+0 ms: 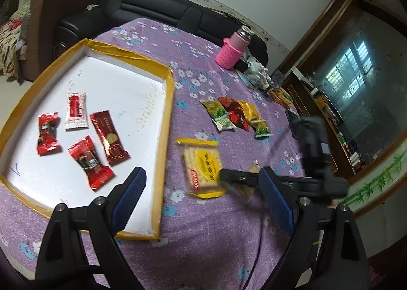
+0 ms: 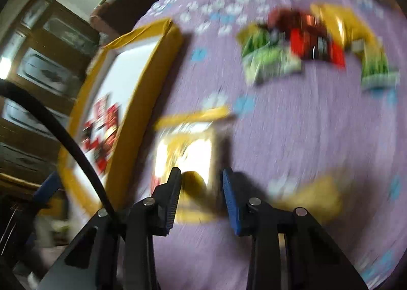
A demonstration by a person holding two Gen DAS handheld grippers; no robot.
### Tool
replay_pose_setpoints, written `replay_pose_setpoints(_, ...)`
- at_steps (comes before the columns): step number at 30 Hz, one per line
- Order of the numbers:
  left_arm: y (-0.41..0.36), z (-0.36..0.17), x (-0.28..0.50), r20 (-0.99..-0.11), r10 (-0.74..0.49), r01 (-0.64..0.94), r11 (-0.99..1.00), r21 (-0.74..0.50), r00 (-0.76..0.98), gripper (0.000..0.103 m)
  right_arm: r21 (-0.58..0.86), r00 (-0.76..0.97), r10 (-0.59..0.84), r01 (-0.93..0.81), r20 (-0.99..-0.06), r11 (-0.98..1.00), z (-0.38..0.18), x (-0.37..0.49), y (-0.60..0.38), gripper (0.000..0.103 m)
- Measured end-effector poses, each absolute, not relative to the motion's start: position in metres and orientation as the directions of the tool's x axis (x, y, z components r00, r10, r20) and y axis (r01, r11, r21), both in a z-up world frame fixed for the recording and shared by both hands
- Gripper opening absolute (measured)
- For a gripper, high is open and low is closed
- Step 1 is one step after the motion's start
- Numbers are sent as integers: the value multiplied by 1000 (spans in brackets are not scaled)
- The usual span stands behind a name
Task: Organize snacks
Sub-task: 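Grasp the small cream biscuit pack with the right tool, then grasp the large yellow cracker pack with the left tool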
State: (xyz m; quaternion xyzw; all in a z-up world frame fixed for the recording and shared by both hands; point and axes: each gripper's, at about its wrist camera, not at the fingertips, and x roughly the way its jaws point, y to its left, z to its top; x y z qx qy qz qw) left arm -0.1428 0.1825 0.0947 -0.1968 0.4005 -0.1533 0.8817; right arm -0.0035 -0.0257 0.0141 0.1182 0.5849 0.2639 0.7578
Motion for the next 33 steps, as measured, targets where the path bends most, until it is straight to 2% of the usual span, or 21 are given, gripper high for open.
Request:
replay_pose_setpoints(2,175,94,-143,-654,-434,133,879,-458,619,90,497,241,574,-314,-782,809,27,-19,-39,36)
replay_pose_setpoints(3,171,94,-143,-659,-434,143,883,-448,614,90,421,337,532,-351,-777,836,38,-27,-50,40)
replay_pose_setpoints(4,167,94,-144,-665,-431,154,887,-434,609,90,365,386,497,-366,-777,856,42,-32,-56,51)
replay_pose_setpoints(5,163,94,-144,-671,-427,164,893,-420,606,90,301,431,454,-379,-780,875,45,-37,-63,53)
replay_pose_setpoints(8,153,94,-144,-685,-407,172,906,-387,604,90,247,434,381,-335,-816,909,38,-45,-82,53)
replay_pose_setpoints(10,149,91,-142,-691,-407,169,906,-388,598,90,281,408,362,-247,-838,928,30,-52,-96,53)
replay_pose_setpoints(14,137,86,-135,-711,-404,165,909,-383,576,89,433,348,451,-131,-822,892,16,-57,-109,53)
replay_pose_setpoints(19,128,89,-138,-721,-372,178,926,-334,585,86,323,423,331,-94,-843,942,19,-33,-78,53)
replay_pose_setpoints(20,126,89,-138,-724,-365,186,930,-317,585,84,288,434,304,-105,-848,952,19,-32,-72,52)
replay_pose_setpoints(22,118,87,-136,-741,-341,208,940,-270,578,75,175,470,219,-136,-855,975,17,-32,-55,49)
replay_pose_setpoints(24,110,83,-130,-761,-318,219,948,-233,566,72,92,509,165,-166,-845,982,16,-36,-49,40)
replay_pose_setpoints(25,107,81,-127,-767,-312,223,949,-223,561,72,72,521,152,-170,-840,983,16,-37,-50,32)
replay_pose_setpoints(33,82,56,-83,-836,-215,213,970,-121,505,72,190,547,229,-128,-805,973,15,-42,-99,31)
